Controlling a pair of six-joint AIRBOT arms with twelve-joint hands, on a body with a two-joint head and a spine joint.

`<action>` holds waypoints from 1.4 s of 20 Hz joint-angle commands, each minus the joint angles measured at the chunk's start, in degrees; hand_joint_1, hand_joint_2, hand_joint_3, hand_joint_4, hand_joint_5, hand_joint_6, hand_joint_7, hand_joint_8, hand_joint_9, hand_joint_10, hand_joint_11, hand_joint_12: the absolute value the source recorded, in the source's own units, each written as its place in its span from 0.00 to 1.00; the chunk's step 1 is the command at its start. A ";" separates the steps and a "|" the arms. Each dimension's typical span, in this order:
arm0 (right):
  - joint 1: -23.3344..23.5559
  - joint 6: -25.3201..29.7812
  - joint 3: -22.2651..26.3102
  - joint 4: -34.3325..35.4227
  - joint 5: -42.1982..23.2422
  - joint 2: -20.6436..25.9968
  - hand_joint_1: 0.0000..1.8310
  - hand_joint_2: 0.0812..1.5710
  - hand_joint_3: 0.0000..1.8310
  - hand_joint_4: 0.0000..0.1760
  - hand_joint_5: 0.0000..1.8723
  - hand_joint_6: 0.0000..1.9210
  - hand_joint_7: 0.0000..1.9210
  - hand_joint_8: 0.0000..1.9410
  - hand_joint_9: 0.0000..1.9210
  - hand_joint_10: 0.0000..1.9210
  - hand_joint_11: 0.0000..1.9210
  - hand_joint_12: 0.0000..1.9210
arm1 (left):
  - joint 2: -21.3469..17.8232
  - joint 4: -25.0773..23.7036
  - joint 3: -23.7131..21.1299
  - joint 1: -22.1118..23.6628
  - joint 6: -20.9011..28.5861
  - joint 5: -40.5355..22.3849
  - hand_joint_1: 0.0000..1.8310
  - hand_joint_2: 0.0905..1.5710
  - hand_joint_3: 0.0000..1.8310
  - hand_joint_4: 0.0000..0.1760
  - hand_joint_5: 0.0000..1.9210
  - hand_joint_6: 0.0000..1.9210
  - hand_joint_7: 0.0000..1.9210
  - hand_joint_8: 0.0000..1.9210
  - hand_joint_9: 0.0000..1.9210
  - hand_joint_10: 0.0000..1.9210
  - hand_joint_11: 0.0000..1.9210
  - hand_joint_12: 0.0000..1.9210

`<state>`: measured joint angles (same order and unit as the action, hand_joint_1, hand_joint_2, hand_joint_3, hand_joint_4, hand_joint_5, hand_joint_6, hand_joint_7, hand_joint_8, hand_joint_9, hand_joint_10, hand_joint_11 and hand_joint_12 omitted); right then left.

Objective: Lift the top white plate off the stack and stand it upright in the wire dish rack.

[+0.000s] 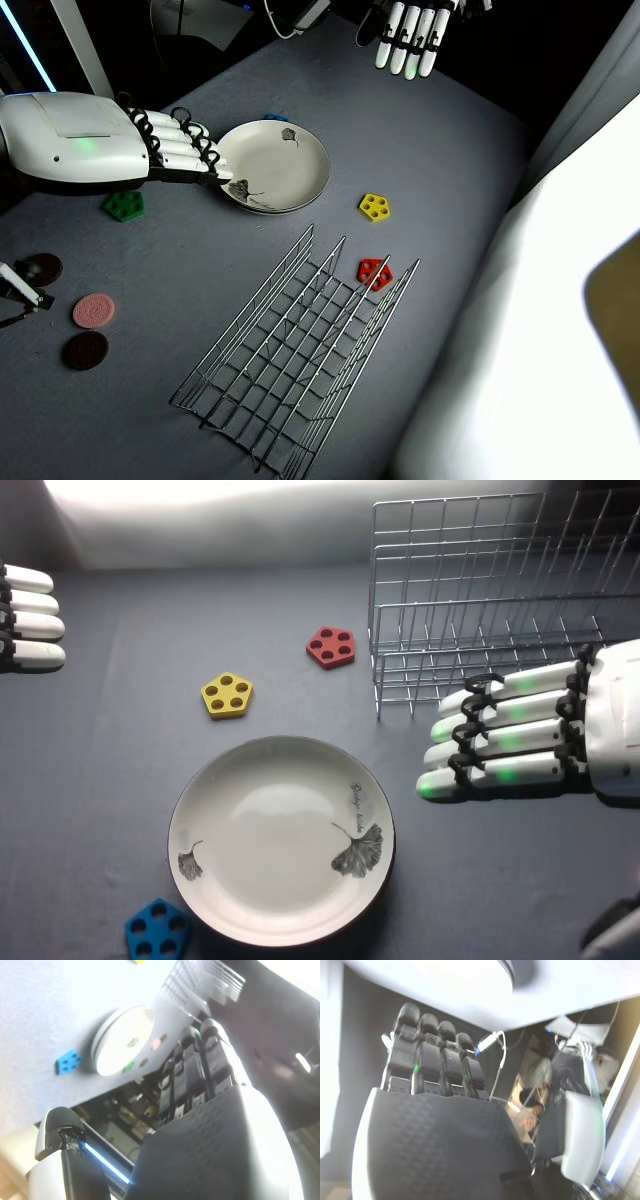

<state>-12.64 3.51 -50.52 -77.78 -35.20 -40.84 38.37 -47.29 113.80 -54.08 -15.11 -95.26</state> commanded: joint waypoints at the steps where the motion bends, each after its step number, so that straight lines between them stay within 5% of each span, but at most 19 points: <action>1: 0.76 0.23 0.19 2.33 -2.99 0.41 0.00 0.56 0.00 0.00 0.06 0.00 0.07 0.00 0.06 0.00 0.04 0.03 | -0.22 5.24 0.28 0.97 -0.08 -4.06 0.01 0.59 0.01 0.00 0.03 0.01 0.04 0.01 0.03 0.01 0.02 0.05; 19: 0.80 -0.39 0.08 -3.28 2.70 -2.04 0.00 0.57 0.00 0.00 0.04 0.00 0.06 0.00 0.06 0.00 0.05 0.01 | -1.05 4.95 0.40 -0.78 0.69 -4.09 0.01 0.60 0.00 0.00 0.02 0.00 0.03 0.00 0.03 0.00 0.03 0.03; 28: 0.33 0.61 0.10 -3.54 3.65 -2.99 0.00 0.56 0.00 0.00 0.07 0.00 0.09 0.01 0.09 0.01 0.07 0.01 | 5.18 -1.13 13.77 3.58 14.20 -4.04 0.03 0.61 0.00 0.00 0.03 0.00 0.05 0.00 0.04 0.00 0.02 0.02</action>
<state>-12.53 3.90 -50.63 -83.81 -29.52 -44.40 44.62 -54.74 128.27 -51.40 -0.56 -95.88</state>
